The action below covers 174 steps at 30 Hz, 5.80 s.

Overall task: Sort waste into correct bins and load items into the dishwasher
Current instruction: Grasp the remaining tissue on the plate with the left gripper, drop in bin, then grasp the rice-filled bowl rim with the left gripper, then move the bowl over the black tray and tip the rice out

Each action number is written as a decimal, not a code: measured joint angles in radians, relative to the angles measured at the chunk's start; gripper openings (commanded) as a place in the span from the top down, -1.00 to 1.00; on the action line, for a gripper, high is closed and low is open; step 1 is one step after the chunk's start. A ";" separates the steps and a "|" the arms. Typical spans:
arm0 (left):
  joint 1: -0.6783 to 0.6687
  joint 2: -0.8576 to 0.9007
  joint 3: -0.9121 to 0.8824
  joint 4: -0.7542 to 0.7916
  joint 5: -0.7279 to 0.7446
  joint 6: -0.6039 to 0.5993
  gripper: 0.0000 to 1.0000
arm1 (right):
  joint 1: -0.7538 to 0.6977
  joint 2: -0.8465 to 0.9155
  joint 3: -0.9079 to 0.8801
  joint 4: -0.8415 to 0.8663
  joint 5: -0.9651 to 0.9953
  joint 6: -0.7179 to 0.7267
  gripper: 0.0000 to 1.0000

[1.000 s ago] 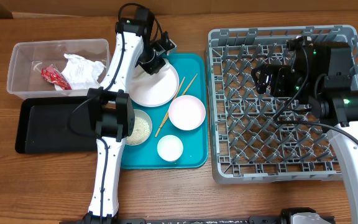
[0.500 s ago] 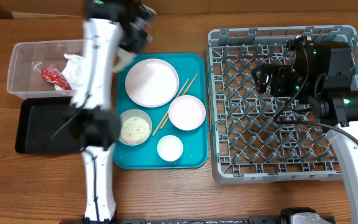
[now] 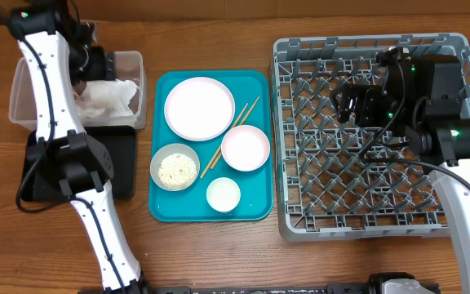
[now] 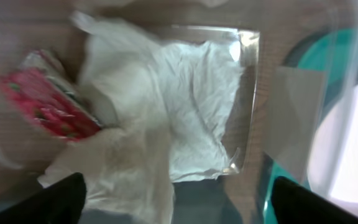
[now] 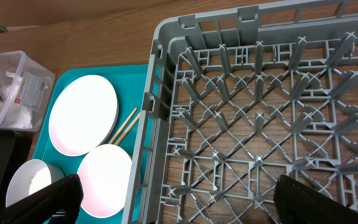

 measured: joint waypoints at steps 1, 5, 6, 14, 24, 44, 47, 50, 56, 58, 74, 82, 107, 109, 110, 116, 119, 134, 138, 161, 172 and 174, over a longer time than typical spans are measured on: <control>0.000 0.011 -0.003 0.006 0.008 0.000 -1.00 | 0.000 0.000 0.000 0.000 0.000 0.000 -1.00; 0.000 0.013 0.020 0.008 0.042 0.001 -1.00 | 0.000 0.000 0.000 0.000 0.000 0.000 -1.00; 0.000 0.010 0.040 -0.001 0.055 0.000 -1.00 | 0.000 0.000 0.000 0.000 0.000 0.000 -1.00; -0.016 -0.171 0.177 -0.112 0.135 0.000 -1.00 | 0.000 0.001 0.000 0.000 -0.013 0.000 -1.00; -0.143 -0.546 0.076 -0.113 0.165 -0.075 -1.00 | 0.000 0.001 0.000 -0.052 -0.025 0.000 -1.00; -0.509 -0.637 -1.038 0.298 0.085 -0.370 -0.54 | 0.000 0.001 0.000 -0.052 -0.025 0.000 -1.00; -0.511 -0.637 -1.139 0.369 0.068 -0.409 -0.31 | 0.000 0.001 0.000 -0.052 -0.025 0.000 -1.00; -0.511 -0.637 -1.222 0.438 0.058 -0.436 -0.19 | 0.000 0.001 0.000 -0.052 -0.025 0.000 -1.00; -0.511 -0.637 -1.364 0.563 0.060 -0.449 0.07 | 0.000 0.001 0.000 -0.052 -0.026 0.000 -1.00; -0.511 -0.637 -1.390 0.589 0.061 -0.449 0.26 | 0.000 0.001 0.000 -0.051 -0.025 0.000 -1.00; -0.510 -0.649 -1.344 0.473 0.099 -0.433 0.92 | 0.000 0.001 0.000 -0.043 -0.025 0.000 -1.00; -0.510 -0.640 -0.955 0.105 0.156 -0.327 0.92 | 0.000 0.001 0.000 -0.029 -0.025 0.000 -1.00; -0.087 -0.841 -0.859 -0.116 0.324 -0.029 0.92 | 0.000 0.001 0.000 -0.054 -0.025 0.000 -1.00; -0.032 -0.842 -0.917 -0.117 0.374 0.026 0.92 | 0.000 0.001 0.000 -0.060 -0.025 0.000 -1.00; -0.001 -0.841 -0.948 -0.114 0.404 0.058 0.92 | 0.000 0.001 0.000 -0.063 -0.025 0.000 -1.00; 0.222 -0.839 -1.164 -0.006 0.625 0.258 0.92 | 0.000 0.001 0.000 -0.081 -0.025 0.000 -1.00; 0.305 -0.835 -1.283 0.135 0.725 0.305 0.92 | 0.000 0.001 0.000 -0.083 -0.025 0.000 -1.00; 0.420 -0.702 -1.513 0.509 1.217 0.307 0.92 | 0.000 0.001 0.000 -0.091 -0.025 0.000 -1.00; 0.454 -0.669 -1.516 0.509 1.306 0.264 0.92 | 0.000 0.001 0.000 -0.099 -0.025 0.000 -1.00; 0.594 -0.667 -1.518 0.325 1.454 0.161 0.92 | 0.000 0.001 0.000 -0.116 -0.025 0.000 -1.00; 0.525 -0.674 -1.356 0.221 1.369 0.186 0.92 | 0.000 0.001 0.000 -0.119 -0.025 0.000 -1.00; 0.477 -0.689 -1.283 0.199 1.320 0.188 0.92 | 0.000 0.001 0.000 -0.120 -0.026 0.000 -1.00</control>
